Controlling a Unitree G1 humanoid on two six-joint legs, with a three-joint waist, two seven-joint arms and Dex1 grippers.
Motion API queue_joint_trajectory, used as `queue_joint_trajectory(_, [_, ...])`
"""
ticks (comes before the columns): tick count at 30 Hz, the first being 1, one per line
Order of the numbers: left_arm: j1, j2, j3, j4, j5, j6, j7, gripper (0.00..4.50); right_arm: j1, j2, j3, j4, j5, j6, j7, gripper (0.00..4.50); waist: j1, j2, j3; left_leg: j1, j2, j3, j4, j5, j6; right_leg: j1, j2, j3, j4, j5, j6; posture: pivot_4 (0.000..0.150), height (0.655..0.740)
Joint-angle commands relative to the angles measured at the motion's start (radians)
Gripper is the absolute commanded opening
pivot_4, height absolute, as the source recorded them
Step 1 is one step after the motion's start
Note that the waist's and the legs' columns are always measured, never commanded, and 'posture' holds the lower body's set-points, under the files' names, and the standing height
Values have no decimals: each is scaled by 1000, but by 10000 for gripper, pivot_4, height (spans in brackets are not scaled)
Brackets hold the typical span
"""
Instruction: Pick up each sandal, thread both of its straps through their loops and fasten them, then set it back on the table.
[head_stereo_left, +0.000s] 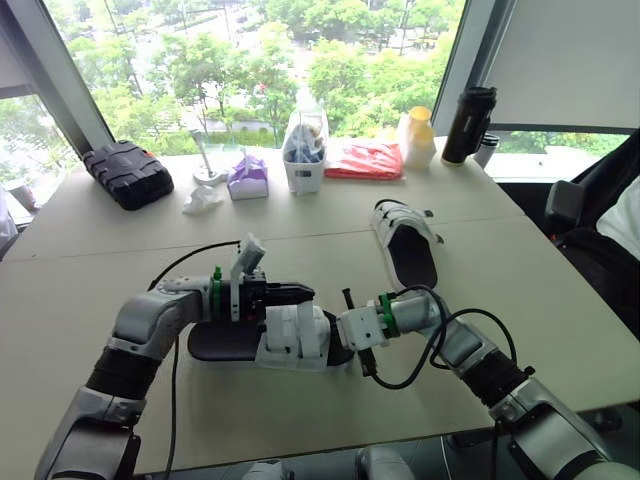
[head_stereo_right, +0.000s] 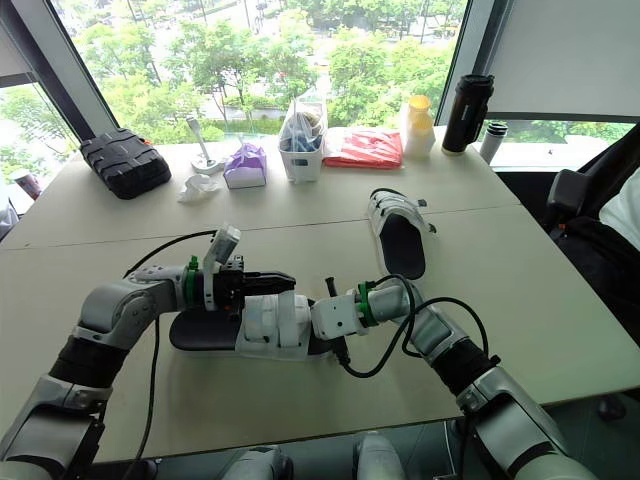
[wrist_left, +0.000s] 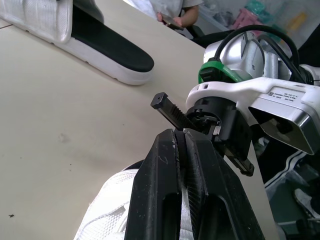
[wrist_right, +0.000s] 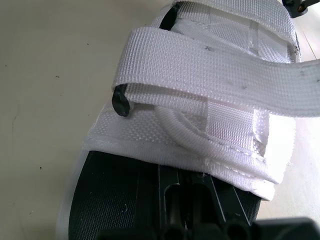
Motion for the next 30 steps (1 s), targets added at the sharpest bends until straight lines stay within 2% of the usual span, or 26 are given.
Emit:
queue_joint_trajectory(1, [-8, 11, 54, -52, -29, 1, -30, 430, 20, -16, 36, 117, -108, 42, -6, 0, 0, 0, 0, 0, 0, 0, 0, 0, 0, 0, 0, 0, 0, 0, 0, 1500, 7400])
queue_joint_trajectory(3, [-10, 19, 76, -78, -63, 25, -56, 430, 20, -17, 36, 118, -108, 41, -7, 0, 0, 0, 0, 0, 0, 0, 0, 0, 0, 0, 0, 0, 0, 0, 0, 1500, 7400])
queue_joint_trajectory(7, [-47, 25, 178, -144, -249, 166, -71, 430, 26, -24, 36, 114, -108, 40, -8, 0, -1, -1, 2, 0, 0, 0, 0, 0, 0, 0, 0, 0, 0, 0, 0, 1500, 7400])
queue_joint_trajectory(11, [-78, 15, 210, -155, -295, 205, -57, 430, 32, -27, 35, 104, -105, 44, -7, 0, 0, -2, 8, 0, 0, 0, 0, 0, 0, 0, 0, 0, 1, 0, 0, 1500, 7400])
queue_joint_trajectory(20, [-93, -47, 148, -64, -122, 35, -62, 430, 39, -34, 32, 87, -100, 51, 9, 0, 4, -2, 12, -1, 0, 0, 1, 0, 0, -1, 0, 0, 0, 0, 0, 1500, 7400])
queue_joint_trajectory(30, [-104, -110, 88, 229, 131, -216, -66, 430, 67, -51, 24, 47, -101, 68, 8, 0, 8, -2, 12, -2, -1, 0, 1, 0, 0, 0, -1, 0, -1, 1, 0, 1500, 7400])
